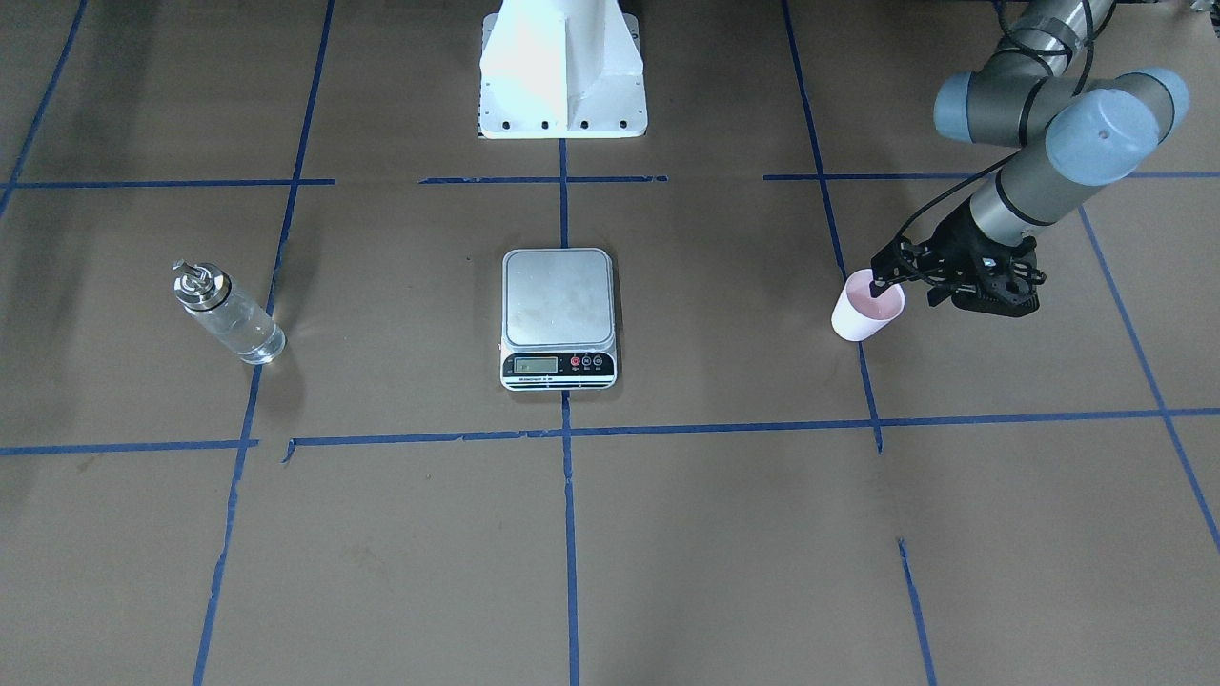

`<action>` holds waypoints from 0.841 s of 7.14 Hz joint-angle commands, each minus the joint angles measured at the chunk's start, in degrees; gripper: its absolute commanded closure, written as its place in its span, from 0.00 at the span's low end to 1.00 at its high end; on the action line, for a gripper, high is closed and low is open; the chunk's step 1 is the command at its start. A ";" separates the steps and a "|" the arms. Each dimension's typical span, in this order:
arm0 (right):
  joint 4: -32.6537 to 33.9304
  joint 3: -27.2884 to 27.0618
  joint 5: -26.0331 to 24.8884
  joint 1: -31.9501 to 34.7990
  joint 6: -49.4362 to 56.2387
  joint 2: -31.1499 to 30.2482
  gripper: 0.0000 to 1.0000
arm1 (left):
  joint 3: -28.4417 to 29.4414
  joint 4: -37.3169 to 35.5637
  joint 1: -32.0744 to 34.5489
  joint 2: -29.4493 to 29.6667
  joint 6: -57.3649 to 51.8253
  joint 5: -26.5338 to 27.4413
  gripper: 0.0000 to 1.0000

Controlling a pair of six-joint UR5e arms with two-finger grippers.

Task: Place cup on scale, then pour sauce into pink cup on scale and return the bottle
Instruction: 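Reach the left gripper down and grasp the pink cup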

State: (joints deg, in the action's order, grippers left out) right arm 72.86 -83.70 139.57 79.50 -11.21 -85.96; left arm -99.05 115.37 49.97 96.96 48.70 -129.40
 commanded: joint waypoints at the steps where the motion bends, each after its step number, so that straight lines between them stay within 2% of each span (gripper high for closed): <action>1: 0.00 0.03 0.00 -0.23 -0.04 0.00 0.00 | 0.61 0.03 -1.46 0.16 -0.18 0.02 0.80; 2: -0.09 0.03 0.00 -0.31 -0.04 0.09 0.00 | 0.61 -0.06 -1.46 0.42 -0.27 0.20 1.00; 5: -0.17 -0.23 -0.09 -0.66 0.14 0.61 0.00 | -0.26 -3.99 0.11 3.75 0.78 0.02 1.00; 6: -0.26 -0.67 -0.01 -0.67 0.05 0.61 0.00 | -1.57 -9.84 1.78 9.25 0.78 0.02 1.00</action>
State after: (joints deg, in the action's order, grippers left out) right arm 72.67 -84.00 139.51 78.93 -11.11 -85.43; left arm -99.40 110.92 49.94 101.11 49.40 -129.35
